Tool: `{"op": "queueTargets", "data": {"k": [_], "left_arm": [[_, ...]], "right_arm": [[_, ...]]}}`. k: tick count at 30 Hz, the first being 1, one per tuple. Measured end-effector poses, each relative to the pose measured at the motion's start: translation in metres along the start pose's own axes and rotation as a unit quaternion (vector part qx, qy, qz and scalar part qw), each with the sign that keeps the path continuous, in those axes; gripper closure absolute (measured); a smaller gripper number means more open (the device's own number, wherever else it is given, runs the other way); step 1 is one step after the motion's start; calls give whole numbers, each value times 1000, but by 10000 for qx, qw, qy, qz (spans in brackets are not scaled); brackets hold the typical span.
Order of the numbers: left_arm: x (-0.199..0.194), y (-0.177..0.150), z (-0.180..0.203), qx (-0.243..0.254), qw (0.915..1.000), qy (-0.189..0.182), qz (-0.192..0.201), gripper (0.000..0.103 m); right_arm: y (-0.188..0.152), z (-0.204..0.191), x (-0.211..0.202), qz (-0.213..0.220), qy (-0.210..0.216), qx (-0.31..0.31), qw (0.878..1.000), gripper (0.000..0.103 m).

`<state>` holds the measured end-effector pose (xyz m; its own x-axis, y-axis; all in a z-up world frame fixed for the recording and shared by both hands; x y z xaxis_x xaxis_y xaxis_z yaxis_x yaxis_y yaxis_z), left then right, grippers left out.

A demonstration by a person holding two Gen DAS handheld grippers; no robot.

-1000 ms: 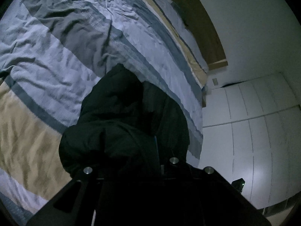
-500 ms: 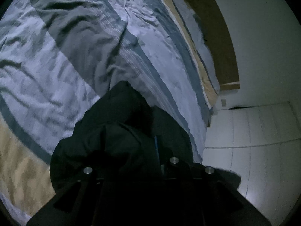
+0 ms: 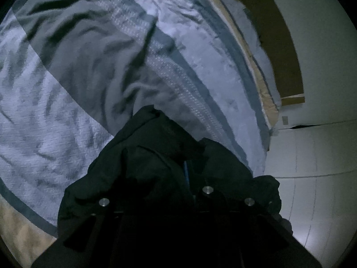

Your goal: Fold large clothes

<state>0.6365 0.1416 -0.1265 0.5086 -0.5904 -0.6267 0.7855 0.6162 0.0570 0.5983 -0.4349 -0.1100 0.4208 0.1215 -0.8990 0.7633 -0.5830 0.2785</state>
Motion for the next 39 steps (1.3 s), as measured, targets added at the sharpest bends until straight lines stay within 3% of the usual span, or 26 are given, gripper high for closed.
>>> {"op": "queueTargets", "data": {"k": [3,5,8,10,13,20,24,31,39], "left_arm": [[8,2,-3,-70,9999,9,-83,90],[9,4,-2,-113,9998,-98,-104,84],[7,7,0,-220,9994,-258,-112,78],[3,8,2,-296,9989,-348,-109,76],[-6,12,7,-412,9976,-549,-47,66],[-26,25,24,-506,9959,-744,23,60],[-33,30,34,-465,9955,-820,-70,54],[-56,30,48,-356,9935,-1073,-126,50],[-79,43,45,-1024,9823,-1555,-227,47]], "right_arm": [[0,1,11,-65,-62,11,10000,75],[1,1,14,-85,-54,26,9999,70],[3,-2,13,-80,34,74,9999,56],[4,-5,8,-55,120,102,9999,41],[6,-10,0,-8,182,66,9998,30],[12,-16,-30,265,306,88,9991,17],[18,-16,-57,626,410,99,9971,8],[13,-17,-96,940,430,-166,9945,8],[-29,-28,-112,927,379,-783,9919,7]]}}
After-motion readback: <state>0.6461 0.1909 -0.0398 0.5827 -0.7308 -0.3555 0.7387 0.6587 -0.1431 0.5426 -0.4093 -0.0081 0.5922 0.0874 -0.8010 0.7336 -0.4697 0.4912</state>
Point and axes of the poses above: each gripper's, at about its wrist camera, not at the fingertips, and x roughly the way its jaws point, z to its right, y to its top, the point moved 7 cm from there along x, roughly the way its jaws point, and after that the axes turned 8 degrees about -y, right-handed, at the moved point
